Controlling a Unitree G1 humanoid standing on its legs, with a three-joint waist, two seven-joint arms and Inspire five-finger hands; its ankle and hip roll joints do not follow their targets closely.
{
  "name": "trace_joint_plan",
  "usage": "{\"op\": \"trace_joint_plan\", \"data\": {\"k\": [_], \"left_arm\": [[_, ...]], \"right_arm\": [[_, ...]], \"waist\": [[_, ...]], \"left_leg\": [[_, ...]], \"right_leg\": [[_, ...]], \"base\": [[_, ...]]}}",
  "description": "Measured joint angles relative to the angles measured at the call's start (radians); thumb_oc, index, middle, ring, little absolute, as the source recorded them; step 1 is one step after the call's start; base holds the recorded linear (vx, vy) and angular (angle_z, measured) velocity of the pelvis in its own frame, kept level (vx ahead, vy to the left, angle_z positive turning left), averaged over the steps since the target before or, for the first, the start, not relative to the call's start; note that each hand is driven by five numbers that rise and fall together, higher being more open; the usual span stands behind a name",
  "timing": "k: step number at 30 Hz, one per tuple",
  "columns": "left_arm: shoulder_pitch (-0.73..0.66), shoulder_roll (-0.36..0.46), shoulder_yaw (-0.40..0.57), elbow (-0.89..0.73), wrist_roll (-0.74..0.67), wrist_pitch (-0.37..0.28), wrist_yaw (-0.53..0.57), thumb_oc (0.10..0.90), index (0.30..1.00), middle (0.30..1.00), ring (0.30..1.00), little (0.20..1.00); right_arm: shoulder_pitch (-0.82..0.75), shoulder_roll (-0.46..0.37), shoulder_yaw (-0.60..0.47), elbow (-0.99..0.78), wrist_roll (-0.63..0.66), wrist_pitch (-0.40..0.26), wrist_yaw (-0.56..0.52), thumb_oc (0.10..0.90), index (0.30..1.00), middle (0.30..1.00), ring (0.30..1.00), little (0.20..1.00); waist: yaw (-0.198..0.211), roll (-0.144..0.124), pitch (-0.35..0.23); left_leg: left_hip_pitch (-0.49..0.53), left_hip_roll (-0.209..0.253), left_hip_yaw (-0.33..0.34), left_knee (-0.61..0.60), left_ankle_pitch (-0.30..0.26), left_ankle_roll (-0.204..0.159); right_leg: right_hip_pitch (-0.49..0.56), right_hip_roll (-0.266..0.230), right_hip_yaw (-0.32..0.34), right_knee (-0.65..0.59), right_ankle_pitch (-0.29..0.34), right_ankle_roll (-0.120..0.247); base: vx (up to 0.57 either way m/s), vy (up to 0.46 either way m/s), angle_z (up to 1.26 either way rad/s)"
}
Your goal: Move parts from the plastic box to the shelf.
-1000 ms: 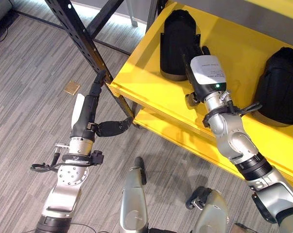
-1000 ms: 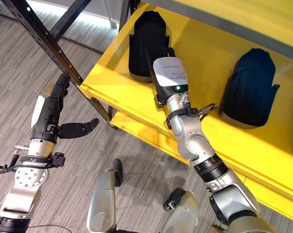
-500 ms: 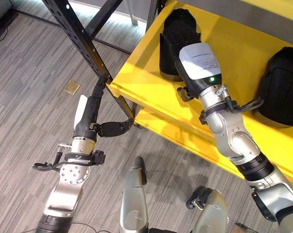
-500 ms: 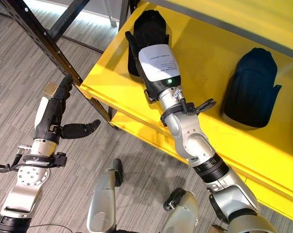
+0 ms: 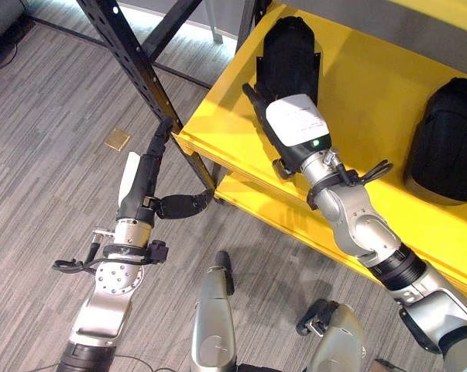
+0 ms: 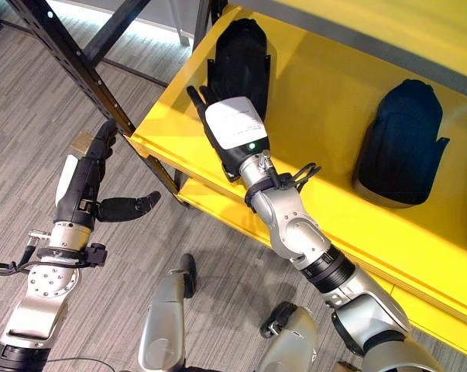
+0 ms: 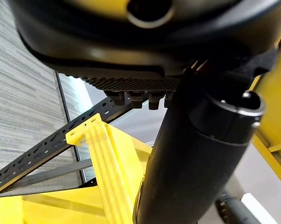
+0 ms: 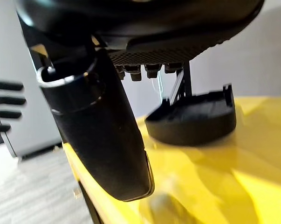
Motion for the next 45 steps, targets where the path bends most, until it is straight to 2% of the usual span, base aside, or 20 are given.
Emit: {"op": "trace_joint_plan", "data": {"k": [8,11,16,24,29,32,33,34,35,36,45], "left_arm": [[0.004,0.000,-0.003,0.007,0.001,-0.003,-0.001,0.900,1.000,1.000,1.000,1.000],[0.005,0.000,-0.004,0.007,0.004,-0.006,-0.001,0.900,1.000,1.000,1.000,1.000],[0.004,0.000,-0.018,0.025,0.001,-0.007,-0.004,0.900,1.000,1.000,1.000,1.000],[0.003,0.000,-0.046,0.052,0.006,-0.006,-0.004,0.900,1.000,1.000,1.000,1.000],[0.002,0.000,-0.046,0.052,0.038,-0.025,-0.003,0.900,1.000,1.000,1.000,1.000],[0.002,0.000,-0.046,0.052,0.037,-0.024,-0.003,0.900,1.000,1.000,1.000,1.000],[0.002,0.000,-0.046,0.052,0.037,-0.024,-0.003,0.900,1.000,1.000,1.000,1.000],[0.002,0.000,-0.046,0.052,0.037,-0.024,-0.003,0.900,1.000,1.000,1.000,1.000],[0.002,0.000,-0.046,0.052,0.037,-0.024,-0.003,0.900,1.000,1.000,1.000,1.000],[0.002,0.000,-0.046,0.052,0.037,-0.024,-0.003,0.900,1.000,1.000,1.000,1.000],[0.001,0.000,-0.047,0.053,0.036,-0.028,-0.004,0.900,1.000,1.000,1.000,1.000]], "right_arm": [[-0.012,0.019,0.011,0.038,0.043,0.040,-0.010,0.900,1.000,1.000,1.000,1.000],[-0.013,0.036,0.012,0.056,0.055,0.066,-0.065,0.900,1.000,1.000,1.000,1.000],[-0.014,0.040,0.008,0.084,0.134,0.057,-0.138,0.900,1.000,1.000,1.000,1.000],[-0.016,0.046,0.005,0.086,0.185,0.054,-0.144,0.900,1.000,1.000,1.000,1.000],[-0.018,0.057,0.005,0.087,0.276,0.103,-0.125,0.900,1.000,1.000,1.000,1.000],[-0.018,0.062,0.006,0.089,0.281,0.120,-0.110,0.900,1.000,1.000,1.000,1.000],[-0.018,0.067,0.006,0.089,0.272,0.128,-0.097,0.847,0.926,0.926,0.926,0.926],[-0.018,0.071,0.006,0.089,0.269,0.132,-0.086,0.712,0.736,0.736,0.736,0.736],[-0.018,0.072,0.006,0.089,0.266,0.134,-0.072,0.641,0.638,0.638,0.638,0.638],[-0.018,0.073,0.007,0.090,0.251,0.134,-0.055,0.400,0.300,0.300,0.300,0.300],[-0.076,0.081,0.017,0.140,0.236,0.136,-0.049,0.400,0.300,0.300,0.300,0.300]], "waist": [[0.002,0.000,-0.001],[0.005,0.000,-0.001],[0.003,0.000,-0.001],[-0.004,0.000,-0.001],[-0.005,0.000,-0.001],[-0.005,0.000,-0.001],[-0.005,0.000,-0.001],[-0.005,0.000,-0.001],[-0.005,0.000,-0.001],[-0.005,0.000,-0.001],[0.006,0.000,-0.001]], "left_leg": [[0.002,-0.006,-0.022,-0.003,0.005,-0.004],[0.004,-0.006,-0.023,-0.014,0.007,-0.005],[0.007,-0.006,-0.023,-0.016,0.010,-0.005],[0.009,-0.004,-0.024,-0.013,0.011,-0.005],[0.014,-0.004,-0.023,-0.013,0.011,-0.005],[0.015,-0.004,-0.023,-0.015,0.011,-0.006],[0.015,-0.002,-0.023,-0.015,0.011,-0.006],[0.016,-0.001,-0.023,-0.015,0.011,-0.006],[0.016,-0.001,-0.023,-0.015,0.011,-0.006],[0.016,0.000,-0.023,-0.015,0.012,-0.006],[0.016,0.003,-0.023,-0.016,0.014,-0.010]], "right_leg": [[0.018,-0.012,-0.017,0.015,-0.019,-0.008],[0.017,-0.012,-0.021,0.016,-0.021,-0.009],[0.018,-0.011,-0.020,0.017,-0.024,-0.010],[0.017,-0.015,-0.019,0.025,-0.026,-0.012],[0.018,-0.015,-0.017,0.032,-0.033,-0.014],[0.018,-0.014,-0.017,0.034,-0.036,-0.016],[0.017,-0.014,-0.017,0.035,-0.037,-0.017],[0.018,-0.014,-0.017,0.036,-0.038,-0.017],[0.018,-0.014,-0.017,0.037,-0.039,-0.016],[0.018,-0.014,-0.017,0.039,-0.040,-0.017],[0.018,-0.014,-0.019,0.042,-0.043,-0.018]], "base": [[0.03,-0.018,0.08],[0.01,-0.012,0.03],[0.00,0.000,0.00],[0.00,0.000,0.00],[0.00,0.000,0.00],[0.00,0.000,0.00],[0.00,0.000,0.00],[0.00,0.000,0.00],[0.00,0.000,0.00],[0.00,0.000,0.00],[0.00,0.000,0.00]]}}
